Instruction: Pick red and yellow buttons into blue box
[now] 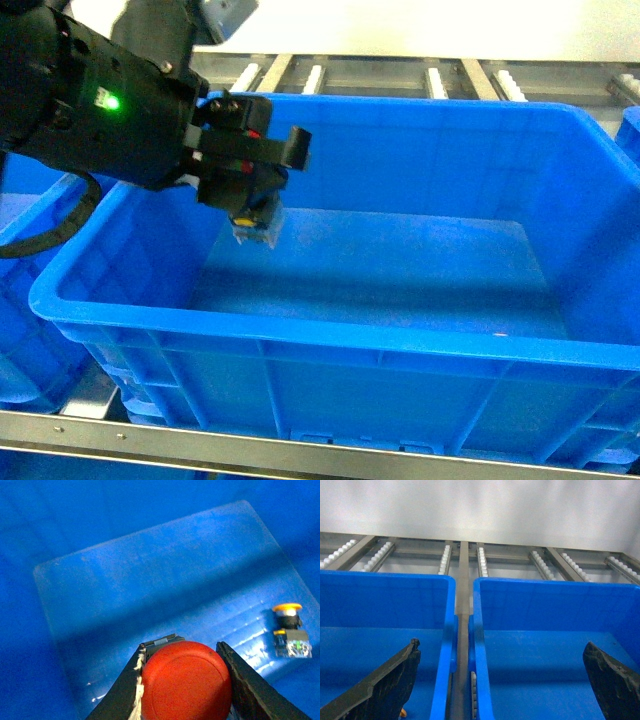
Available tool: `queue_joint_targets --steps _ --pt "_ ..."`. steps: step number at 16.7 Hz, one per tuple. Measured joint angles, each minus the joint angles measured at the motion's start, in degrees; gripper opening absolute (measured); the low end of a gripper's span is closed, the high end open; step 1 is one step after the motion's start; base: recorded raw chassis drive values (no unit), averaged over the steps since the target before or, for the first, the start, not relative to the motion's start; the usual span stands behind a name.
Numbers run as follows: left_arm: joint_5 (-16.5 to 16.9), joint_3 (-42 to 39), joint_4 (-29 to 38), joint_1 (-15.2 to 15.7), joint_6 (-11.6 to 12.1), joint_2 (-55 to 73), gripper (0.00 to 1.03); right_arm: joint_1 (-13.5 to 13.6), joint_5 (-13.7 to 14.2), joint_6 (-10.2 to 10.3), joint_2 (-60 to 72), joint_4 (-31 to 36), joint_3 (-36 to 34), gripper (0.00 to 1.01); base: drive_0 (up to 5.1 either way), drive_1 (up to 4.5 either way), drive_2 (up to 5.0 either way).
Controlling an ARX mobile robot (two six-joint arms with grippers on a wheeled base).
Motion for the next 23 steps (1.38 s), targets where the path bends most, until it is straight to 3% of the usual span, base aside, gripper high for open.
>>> queue_joint_targets --steps 4,6,8,9,12,15,16,20,21,22,23 --pt "-0.63 0.83 0.66 -0.46 2.05 3.30 0.33 0.00 0.00 0.00 0.00 0.00 0.00 0.98 0.0 0.00 0.0" --pt "-2.82 0.44 4.92 -0.52 2.08 3.48 0.58 0.02 0.00 0.00 0.00 0.00 0.02 0.98 0.0 0.00 0.0" --pt "-5.25 -3.06 13.07 -0.37 -0.74 2.78 0.90 0.00 0.00 0.00 0.00 0.00 0.00 0.98 0.0 0.00 0.0" --pt "-9.55 -6.27 19.39 0.17 -2.21 0.44 0.99 0.00 0.00 0.00 0.00 0.00 0.00 0.98 0.0 0.00 0.0" --pt "-20.31 -13.64 31.74 2.29 -3.02 -9.46 0.98 0.00 0.00 0.00 0.00 0.00 0.00 0.98 0.0 0.00 0.0" --pt "-29.33 -25.22 33.18 3.37 -3.13 -22.03 0.98 0.00 0.00 0.00 0.00 0.00 0.00 0.98 0.0 0.00 0.0" --pt "-32.92 -30.51 32.98 1.90 -2.45 -29.42 0.98 0.00 0.00 0.00 0.00 -0.02 0.00 0.98 0.0 0.00 0.0" --pt "-34.01 -32.02 33.00 1.36 -1.20 -33.55 0.98 0.00 0.00 0.00 -0.02 0.00 0.00 0.98 0.0 0.00 0.0" --pt "-31.26 -32.13 32.06 2.21 -1.53 -34.32 0.93 -1.90 -4.70 0.57 -0.59 -2.80 0.35 0.93 0.0 0.00 0.0" --pt "-25.46 -34.69 32.48 4.28 -1.86 -36.96 0.81 -6.62 -11.72 1.22 -2.21 -4.04 -0.63 0.78 0.0 0.00 0.0" --pt "-22.45 -37.88 32.50 6.10 -2.43 -39.63 0.68 -7.13 -13.81 1.66 -3.50 -4.04 -1.75 0.67 0.0 0.00 0.0"
